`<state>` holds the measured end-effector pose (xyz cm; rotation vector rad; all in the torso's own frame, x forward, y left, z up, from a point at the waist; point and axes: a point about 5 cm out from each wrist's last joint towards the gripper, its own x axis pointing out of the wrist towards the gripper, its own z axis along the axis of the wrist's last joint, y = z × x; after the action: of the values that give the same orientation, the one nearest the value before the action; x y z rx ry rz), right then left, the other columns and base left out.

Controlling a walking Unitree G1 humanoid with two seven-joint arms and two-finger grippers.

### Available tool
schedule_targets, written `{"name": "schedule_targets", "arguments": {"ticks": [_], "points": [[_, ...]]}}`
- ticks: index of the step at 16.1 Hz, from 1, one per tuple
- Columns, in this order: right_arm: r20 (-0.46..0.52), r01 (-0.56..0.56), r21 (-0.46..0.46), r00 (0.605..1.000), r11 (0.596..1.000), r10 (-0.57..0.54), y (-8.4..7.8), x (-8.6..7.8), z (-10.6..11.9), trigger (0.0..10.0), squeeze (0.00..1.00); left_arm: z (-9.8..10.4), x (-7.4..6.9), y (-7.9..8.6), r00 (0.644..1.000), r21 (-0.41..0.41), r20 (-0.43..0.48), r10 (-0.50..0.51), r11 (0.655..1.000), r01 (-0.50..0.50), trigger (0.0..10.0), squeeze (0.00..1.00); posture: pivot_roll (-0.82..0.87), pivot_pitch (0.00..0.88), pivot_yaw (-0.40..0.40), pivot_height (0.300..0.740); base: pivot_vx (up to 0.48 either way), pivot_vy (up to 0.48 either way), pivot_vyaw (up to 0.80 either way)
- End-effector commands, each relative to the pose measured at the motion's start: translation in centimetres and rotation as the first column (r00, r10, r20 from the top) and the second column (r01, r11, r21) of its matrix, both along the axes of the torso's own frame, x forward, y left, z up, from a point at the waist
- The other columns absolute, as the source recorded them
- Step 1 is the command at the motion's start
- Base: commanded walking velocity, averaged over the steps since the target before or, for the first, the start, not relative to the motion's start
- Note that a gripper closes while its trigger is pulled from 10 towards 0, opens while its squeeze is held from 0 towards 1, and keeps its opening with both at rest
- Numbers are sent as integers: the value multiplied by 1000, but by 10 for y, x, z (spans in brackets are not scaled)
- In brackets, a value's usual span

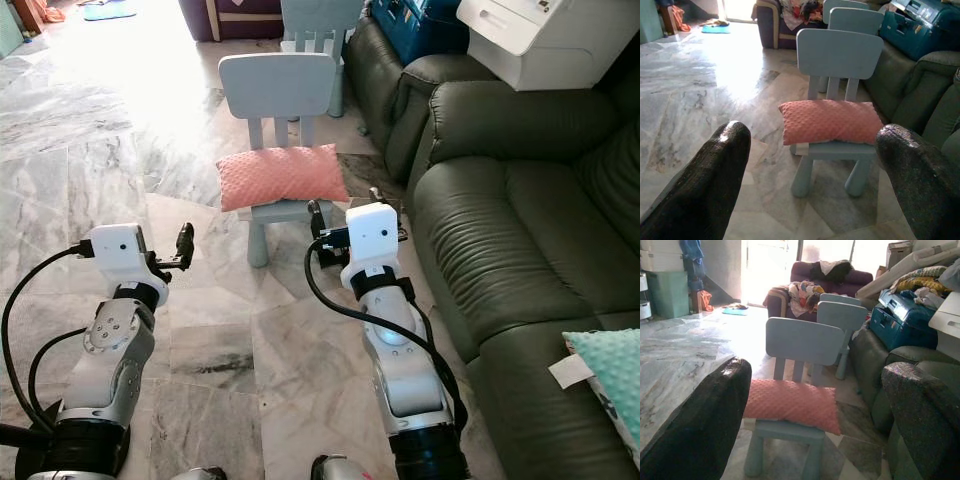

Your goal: Move the pillow to the sofa

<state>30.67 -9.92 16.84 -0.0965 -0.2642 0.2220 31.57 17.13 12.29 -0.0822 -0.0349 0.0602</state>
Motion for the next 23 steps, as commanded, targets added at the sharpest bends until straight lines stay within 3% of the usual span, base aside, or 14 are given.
{"name": "schedule_targets", "arguments": {"ticks": [1,4,7,23], "points": [[-2,0,-1,1000,1000,0,-2,-1,0,10000,0,-2,1,-2,1000,-1,-20,-4,1000,4,10000,0,-119,184,-48,740,0,0,0],[-2,-1,-1,1000,1000,1,-2,-2,0,10000,0,0,-1,-5,997,5,7,-77,997,77,10000,0,-120,187,-50,740,0,0,0],[-2,-1,0,1000,1000,1,-1,-2,1,10000,0,-1,-4,0,998,-32,4,-69,997,69,10000,0,-121,192,-48,740,425,0,0],[-4,3,6,1000,1000,-3,0,-3,0,10000,0,0,-6,-2,994,-22,4,-110,994,110,10000,0,-123,202,-41,740,464,0,0]]}}
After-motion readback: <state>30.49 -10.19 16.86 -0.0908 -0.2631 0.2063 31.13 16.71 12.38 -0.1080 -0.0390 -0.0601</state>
